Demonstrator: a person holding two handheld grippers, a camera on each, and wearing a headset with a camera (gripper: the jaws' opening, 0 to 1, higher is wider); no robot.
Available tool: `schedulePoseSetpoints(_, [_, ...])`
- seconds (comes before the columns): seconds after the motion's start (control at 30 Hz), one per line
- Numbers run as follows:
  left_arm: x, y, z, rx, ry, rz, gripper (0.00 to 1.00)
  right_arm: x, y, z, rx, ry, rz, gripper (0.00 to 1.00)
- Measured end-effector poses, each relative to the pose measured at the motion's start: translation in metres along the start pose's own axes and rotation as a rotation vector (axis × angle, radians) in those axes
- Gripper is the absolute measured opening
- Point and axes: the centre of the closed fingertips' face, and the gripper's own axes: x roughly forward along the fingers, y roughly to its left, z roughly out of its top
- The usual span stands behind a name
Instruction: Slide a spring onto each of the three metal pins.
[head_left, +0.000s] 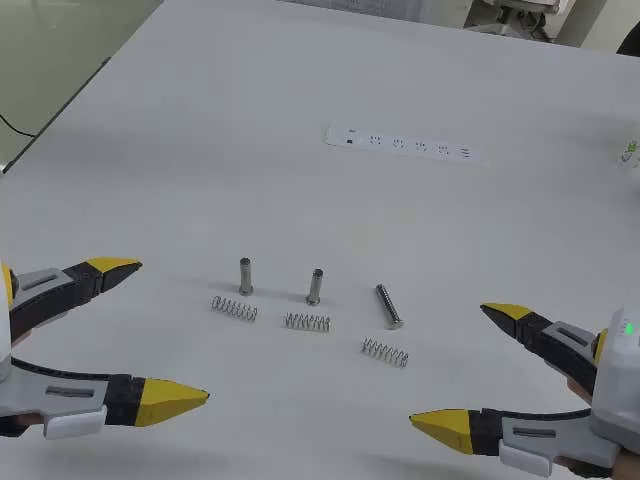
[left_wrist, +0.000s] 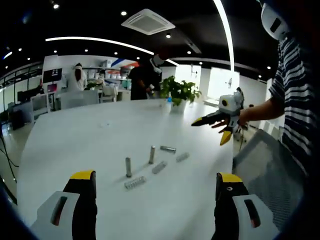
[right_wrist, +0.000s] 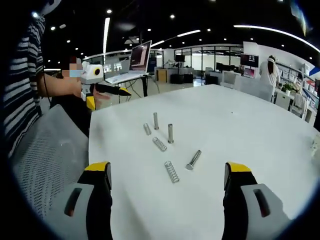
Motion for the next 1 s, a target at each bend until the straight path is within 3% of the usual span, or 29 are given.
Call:
schedulePoseSetpoints(0.2, [-0.002,0.000,-0.006,-0.014,0.010,0.005,0.95,-0.001,0.002,-0.012,0.010,0.030,0.001,0.92])
schedulePoseSetpoints(0.53, [-0.003,0.003,0.004,0.001,-0.002,0.006,0.95,-0.003,0.000,-0.002,0.014,0.008,-0.010,0.92])
schedulePoseSetpoints(1.0, [-0.003,0.002,0.001,0.002,0.004,0.004,0.95,-0.002,0.001,-0.004,0.012,0.016,-0.004,0.91])
